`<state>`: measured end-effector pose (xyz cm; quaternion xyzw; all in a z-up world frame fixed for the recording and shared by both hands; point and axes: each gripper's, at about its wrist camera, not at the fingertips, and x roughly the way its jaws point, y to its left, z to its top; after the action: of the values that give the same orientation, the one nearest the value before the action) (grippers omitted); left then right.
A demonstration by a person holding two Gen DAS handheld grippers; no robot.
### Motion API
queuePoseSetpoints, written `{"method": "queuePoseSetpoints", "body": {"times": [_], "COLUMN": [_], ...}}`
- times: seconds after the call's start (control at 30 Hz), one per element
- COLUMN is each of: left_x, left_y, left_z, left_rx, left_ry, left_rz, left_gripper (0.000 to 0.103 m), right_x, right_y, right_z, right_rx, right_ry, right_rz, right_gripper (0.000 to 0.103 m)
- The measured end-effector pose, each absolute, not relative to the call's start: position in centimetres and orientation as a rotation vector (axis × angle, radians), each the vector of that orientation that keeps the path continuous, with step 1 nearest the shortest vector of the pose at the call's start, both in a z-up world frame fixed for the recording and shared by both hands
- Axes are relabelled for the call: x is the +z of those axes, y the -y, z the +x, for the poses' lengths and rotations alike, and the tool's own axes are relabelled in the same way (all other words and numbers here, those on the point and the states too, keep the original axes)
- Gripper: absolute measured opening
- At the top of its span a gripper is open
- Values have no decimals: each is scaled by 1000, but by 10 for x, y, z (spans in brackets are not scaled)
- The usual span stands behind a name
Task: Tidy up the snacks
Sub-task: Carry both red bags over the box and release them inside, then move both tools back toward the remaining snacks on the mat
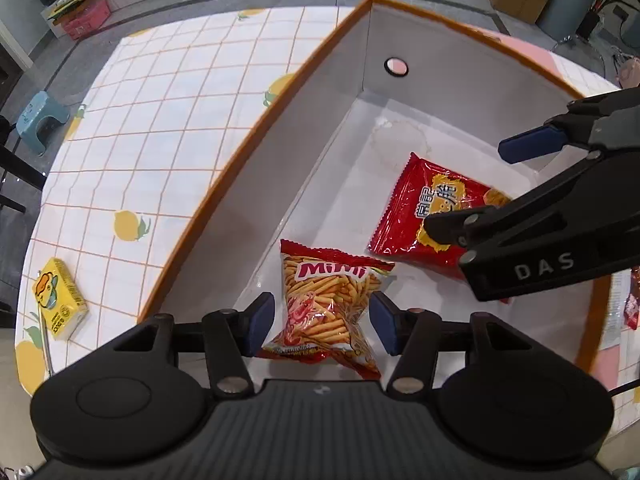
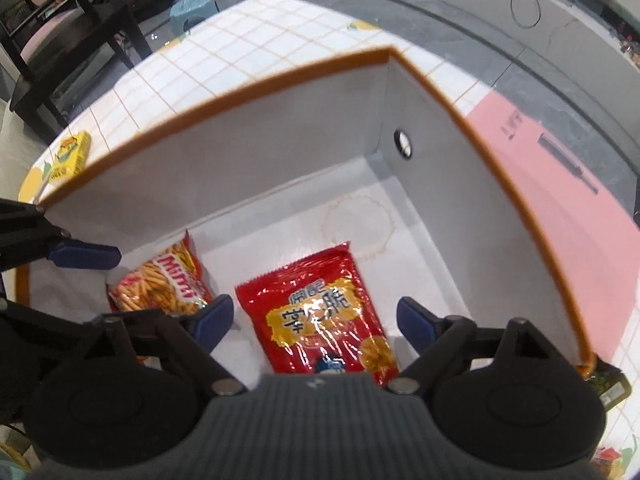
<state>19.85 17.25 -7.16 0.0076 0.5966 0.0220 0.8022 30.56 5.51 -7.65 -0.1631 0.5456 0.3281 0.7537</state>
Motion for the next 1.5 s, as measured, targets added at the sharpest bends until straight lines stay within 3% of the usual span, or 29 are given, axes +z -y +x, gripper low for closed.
{"method": "queuePoseSetpoints", "body": {"times": [0.4, 0.73, 1.13, 1.5], "left_x": [-12, 22, -30, -97], "left_y": [-145, -87, 20, 35], "left_z": [164, 116, 84, 92], "left_rx": [17, -84, -273, -149], "left_ry": [-1057, -855, -871, -941], "left_rz": [43, 36, 84, 136], "left_gripper": [65, 65, 59, 56], "right_x": [4, 48, 4, -82], "right_y": [-14, 85, 199, 250], "right_z": [262, 185, 95, 73], "right_rx": [643, 435, 103, -101], "right_ry": [-984, -808, -765, -890], "right_rz": [-284, -124, 12, 96], "right_gripper": [87, 87, 87, 87]}}
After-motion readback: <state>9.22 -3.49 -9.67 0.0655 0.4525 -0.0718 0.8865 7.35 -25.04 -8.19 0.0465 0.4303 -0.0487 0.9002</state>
